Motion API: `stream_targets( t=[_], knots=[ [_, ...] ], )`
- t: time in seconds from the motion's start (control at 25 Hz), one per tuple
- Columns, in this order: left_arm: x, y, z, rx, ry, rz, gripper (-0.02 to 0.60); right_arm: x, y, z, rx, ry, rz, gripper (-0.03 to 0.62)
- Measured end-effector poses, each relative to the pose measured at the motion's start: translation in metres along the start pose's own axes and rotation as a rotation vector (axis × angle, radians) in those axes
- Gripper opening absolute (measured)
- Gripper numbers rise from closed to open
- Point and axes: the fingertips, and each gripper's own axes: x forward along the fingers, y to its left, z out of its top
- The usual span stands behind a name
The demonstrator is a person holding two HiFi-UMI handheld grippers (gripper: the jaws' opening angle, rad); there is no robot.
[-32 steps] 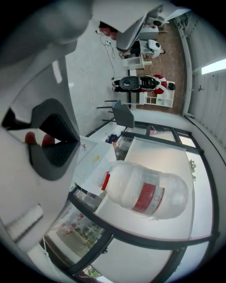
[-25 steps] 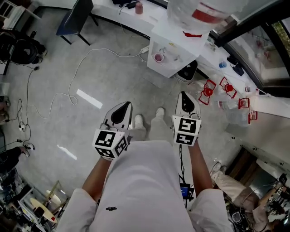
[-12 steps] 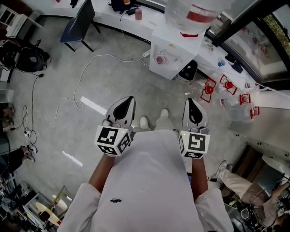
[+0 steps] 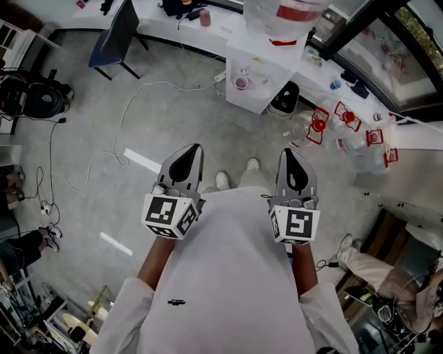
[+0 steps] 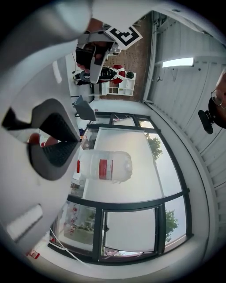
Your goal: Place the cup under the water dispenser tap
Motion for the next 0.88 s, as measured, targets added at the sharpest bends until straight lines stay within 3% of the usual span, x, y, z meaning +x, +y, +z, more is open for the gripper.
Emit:
stream_targets(
  t=[0.36,0.88],
  knots=[
    [-0.0051,-0.0075,0.0024,0.012,-0.009,-0.016,0.006,-0.0033,0.0053,-0.0054,-0.012,0.052,0.013,0.011],
    [-0.0062,-0.0108,-0.0039,0.007,-0.001,-0.028,0.006,-0.0089,0.0101,0.0001,0.012,0.031,0.029,0.011]
  ],
)
